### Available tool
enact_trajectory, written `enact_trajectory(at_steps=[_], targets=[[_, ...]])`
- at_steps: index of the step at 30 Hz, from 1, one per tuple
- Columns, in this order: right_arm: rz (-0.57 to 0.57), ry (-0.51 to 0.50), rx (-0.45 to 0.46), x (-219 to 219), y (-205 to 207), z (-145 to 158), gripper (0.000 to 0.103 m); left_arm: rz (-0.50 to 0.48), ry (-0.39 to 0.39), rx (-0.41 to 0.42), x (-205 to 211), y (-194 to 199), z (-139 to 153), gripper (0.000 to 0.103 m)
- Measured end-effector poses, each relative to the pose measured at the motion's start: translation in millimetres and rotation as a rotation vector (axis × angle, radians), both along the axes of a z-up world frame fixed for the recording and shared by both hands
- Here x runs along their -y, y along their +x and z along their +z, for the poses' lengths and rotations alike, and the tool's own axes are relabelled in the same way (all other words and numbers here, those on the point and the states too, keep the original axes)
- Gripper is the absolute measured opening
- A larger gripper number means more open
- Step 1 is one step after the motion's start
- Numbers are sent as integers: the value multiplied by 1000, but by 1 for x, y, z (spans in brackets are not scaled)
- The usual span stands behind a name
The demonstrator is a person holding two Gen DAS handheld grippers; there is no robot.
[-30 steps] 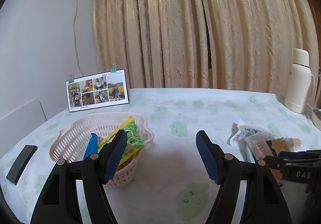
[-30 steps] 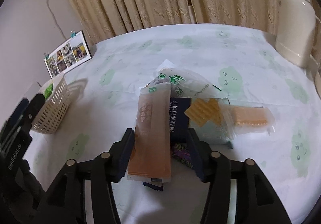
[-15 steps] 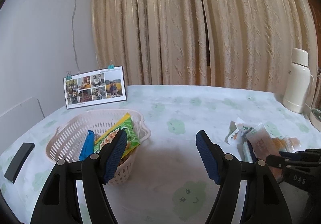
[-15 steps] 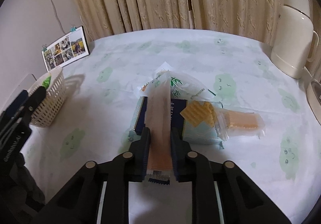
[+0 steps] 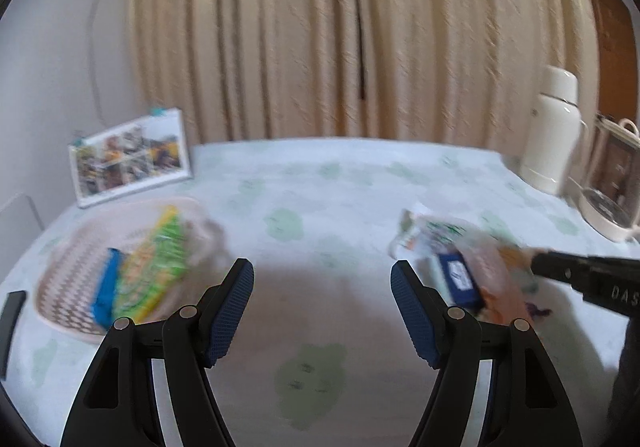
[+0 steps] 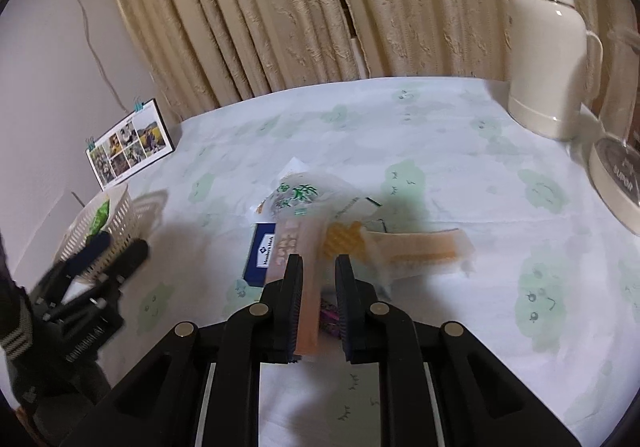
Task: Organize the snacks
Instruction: 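Grasp the small wrapped candy with the left gripper while the right gripper holds the wafer stick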
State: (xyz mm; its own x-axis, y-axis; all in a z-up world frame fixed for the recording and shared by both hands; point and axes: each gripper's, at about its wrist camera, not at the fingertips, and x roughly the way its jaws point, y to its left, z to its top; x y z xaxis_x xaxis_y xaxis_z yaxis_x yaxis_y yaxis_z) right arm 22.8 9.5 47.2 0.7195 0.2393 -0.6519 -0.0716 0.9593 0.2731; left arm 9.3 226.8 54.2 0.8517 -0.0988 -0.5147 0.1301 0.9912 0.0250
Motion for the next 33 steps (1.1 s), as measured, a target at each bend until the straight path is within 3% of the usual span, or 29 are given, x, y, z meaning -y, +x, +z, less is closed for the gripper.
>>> enact_trajectory(at_steps=[2,4,6,16,21,26,33], targets=[[7,52,-25,4,3,-4,21,-12,-7,-37,6,6,-5,72],[13,81,-39,4,6,-9,43,5,-13,-46,8,10,-6,72],[21,88,-39,-1,7,-12,46,20,-27,-41,8,10,-6,72],[93,-90,-41,-41,26,-17,46,41,-32,-28,4,8,-5,72],[86,-260,-35,-56,28,-25,34,38,-38,-40,3,10,-6,72],[60,-237,-44,-44,22,-22,30,19,-37,-55,6,13,-8,72],[-26,-95,-21,5,9,-5,30,-57,-27,-123,21,26,-14,72]])
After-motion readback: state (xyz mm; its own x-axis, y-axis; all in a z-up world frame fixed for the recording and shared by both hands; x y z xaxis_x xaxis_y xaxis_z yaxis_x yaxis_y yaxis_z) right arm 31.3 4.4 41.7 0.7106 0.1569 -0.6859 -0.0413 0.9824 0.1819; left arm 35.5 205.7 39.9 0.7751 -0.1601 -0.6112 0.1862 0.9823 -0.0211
